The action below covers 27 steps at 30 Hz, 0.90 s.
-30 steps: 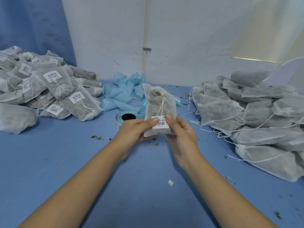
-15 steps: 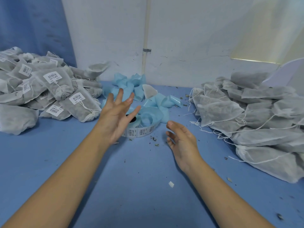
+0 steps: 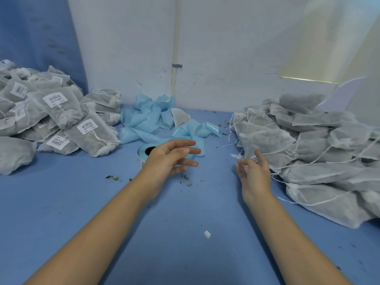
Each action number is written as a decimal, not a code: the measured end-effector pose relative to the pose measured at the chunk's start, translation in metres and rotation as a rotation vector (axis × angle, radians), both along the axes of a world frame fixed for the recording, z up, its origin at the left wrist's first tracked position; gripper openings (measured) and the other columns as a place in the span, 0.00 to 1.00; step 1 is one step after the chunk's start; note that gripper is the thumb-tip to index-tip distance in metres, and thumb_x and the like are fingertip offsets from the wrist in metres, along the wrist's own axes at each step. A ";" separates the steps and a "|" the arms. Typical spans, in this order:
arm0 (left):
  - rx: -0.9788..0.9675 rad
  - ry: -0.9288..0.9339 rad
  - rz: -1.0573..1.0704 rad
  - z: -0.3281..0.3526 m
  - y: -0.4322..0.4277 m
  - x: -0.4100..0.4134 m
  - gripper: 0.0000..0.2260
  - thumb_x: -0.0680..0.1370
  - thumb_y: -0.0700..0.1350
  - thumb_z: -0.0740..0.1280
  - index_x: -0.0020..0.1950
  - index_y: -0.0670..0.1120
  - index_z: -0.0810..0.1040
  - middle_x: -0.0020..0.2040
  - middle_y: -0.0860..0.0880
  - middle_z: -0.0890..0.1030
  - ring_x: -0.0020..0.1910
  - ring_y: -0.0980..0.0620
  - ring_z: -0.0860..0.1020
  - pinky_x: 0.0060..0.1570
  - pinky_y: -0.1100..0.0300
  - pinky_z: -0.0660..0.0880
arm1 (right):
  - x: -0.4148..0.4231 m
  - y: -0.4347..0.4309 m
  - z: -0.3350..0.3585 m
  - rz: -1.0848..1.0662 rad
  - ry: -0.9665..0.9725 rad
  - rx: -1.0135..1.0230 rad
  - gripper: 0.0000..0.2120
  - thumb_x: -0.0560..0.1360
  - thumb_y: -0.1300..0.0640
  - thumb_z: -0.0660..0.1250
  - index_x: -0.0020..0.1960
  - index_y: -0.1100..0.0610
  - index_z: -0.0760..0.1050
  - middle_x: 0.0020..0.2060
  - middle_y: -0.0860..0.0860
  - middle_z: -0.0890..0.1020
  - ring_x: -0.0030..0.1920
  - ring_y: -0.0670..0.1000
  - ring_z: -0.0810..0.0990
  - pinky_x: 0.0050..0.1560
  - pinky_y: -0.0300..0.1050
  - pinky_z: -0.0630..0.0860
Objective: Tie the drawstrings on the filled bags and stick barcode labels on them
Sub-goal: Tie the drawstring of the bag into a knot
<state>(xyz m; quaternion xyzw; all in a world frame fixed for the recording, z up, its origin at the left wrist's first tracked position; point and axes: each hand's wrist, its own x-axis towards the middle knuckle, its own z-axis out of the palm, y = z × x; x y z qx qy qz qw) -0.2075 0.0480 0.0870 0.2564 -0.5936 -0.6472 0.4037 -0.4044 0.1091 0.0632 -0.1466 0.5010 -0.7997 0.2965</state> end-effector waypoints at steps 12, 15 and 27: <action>0.010 -0.023 -0.010 0.000 0.004 -0.023 0.10 0.78 0.36 0.61 0.49 0.47 0.81 0.45 0.49 0.85 0.36 0.54 0.82 0.36 0.67 0.75 | -0.046 0.000 0.000 0.137 -0.120 -0.072 0.25 0.77 0.68 0.61 0.73 0.55 0.65 0.53 0.52 0.77 0.49 0.49 0.80 0.46 0.39 0.78; 0.027 -0.020 0.002 0.000 0.006 -0.030 0.11 0.78 0.36 0.61 0.48 0.46 0.81 0.43 0.49 0.85 0.35 0.55 0.82 0.35 0.68 0.75 | -0.050 -0.002 -0.001 0.193 -0.144 -0.089 0.21 0.78 0.66 0.61 0.70 0.55 0.68 0.53 0.50 0.77 0.50 0.50 0.80 0.44 0.38 0.78; 0.099 -0.089 0.036 -0.011 0.017 -0.045 0.12 0.77 0.33 0.60 0.45 0.44 0.81 0.40 0.50 0.85 0.33 0.55 0.81 0.35 0.65 0.74 | -0.048 -0.008 -0.010 0.059 0.063 -0.091 0.18 0.82 0.63 0.55 0.71 0.59 0.68 0.67 0.51 0.74 0.66 0.46 0.72 0.56 0.33 0.70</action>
